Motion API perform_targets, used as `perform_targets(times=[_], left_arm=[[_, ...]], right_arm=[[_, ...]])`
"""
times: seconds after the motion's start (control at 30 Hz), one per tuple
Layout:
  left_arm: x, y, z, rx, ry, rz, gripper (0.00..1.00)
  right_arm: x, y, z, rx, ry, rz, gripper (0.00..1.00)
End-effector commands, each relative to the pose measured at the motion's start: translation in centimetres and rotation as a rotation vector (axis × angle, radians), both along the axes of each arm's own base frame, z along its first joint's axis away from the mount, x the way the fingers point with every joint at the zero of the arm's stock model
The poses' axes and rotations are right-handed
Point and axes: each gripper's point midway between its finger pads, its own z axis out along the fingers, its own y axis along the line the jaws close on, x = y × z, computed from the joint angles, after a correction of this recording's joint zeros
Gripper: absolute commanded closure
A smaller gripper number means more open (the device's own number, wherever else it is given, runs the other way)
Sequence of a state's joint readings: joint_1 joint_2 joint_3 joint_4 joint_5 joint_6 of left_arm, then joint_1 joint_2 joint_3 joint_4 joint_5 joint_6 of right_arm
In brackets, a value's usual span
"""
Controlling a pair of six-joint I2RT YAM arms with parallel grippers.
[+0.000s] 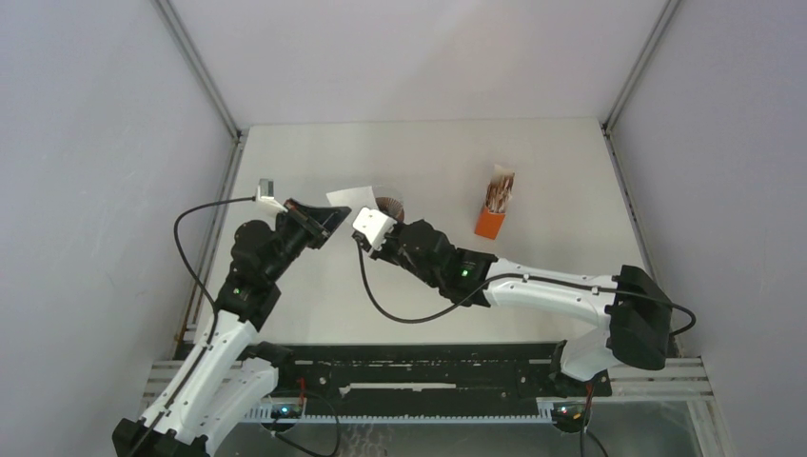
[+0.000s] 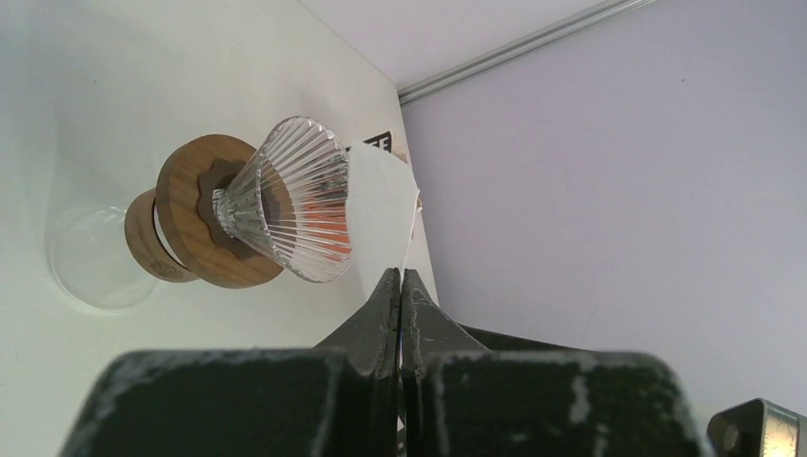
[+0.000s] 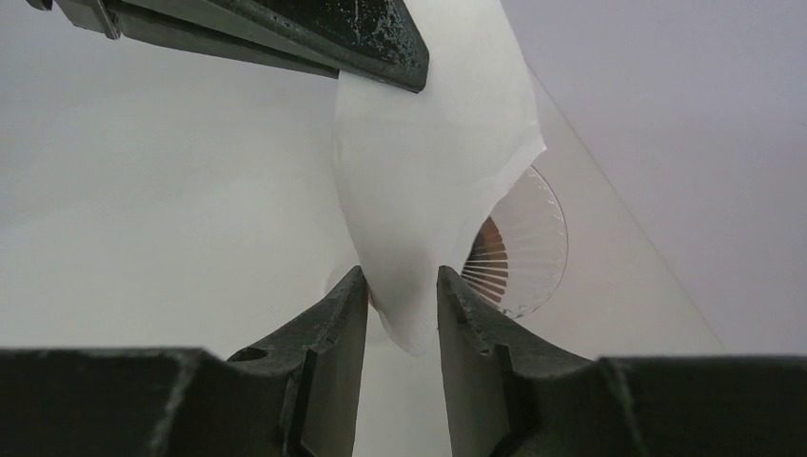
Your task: Place the coffee filter in the dripper
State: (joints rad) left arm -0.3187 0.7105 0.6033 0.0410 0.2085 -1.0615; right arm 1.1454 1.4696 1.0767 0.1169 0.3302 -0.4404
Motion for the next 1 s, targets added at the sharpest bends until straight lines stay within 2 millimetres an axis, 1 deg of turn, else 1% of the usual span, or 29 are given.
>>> perform_targets(times=[0.0,0.27,0.6,0.67,0.83,0.97], left_arm=[[0.1,0.5,2.6,0.002,-0.076,0.026,1.00],[0.2,0.6,2.3,0.009,-0.071,0.034,1.00],[0.3,0.8,1.6,0.036,-0.060,0.046,1.00],[0.3,0.9,1.4,0.039,-0.055,0.048,1.00],[0.3,0.9,1.5,0.040,-0.058,0.047,1.00],[0.3,0.9,1.5,0.041,-0.055,0.047,1.00]], right_arm=[[-0.5,0.0,4.8,0.126,-0.020,0.002,0.60],[-1.2,-0.2,5.5,0.146,-0.003,0.026,0.60],[-1.5,-0.5,6.4,0.183,0.010,0.037,0.61],[-1.2,-0.7,6.7,0.192,0.009,0.029,0.62],[-0.3,-1.4,6.4,0.185,0.001,-0.019,0.67],[-0.1,-1.4,6.5,0.185,-0.004,-0.024,0.71]])
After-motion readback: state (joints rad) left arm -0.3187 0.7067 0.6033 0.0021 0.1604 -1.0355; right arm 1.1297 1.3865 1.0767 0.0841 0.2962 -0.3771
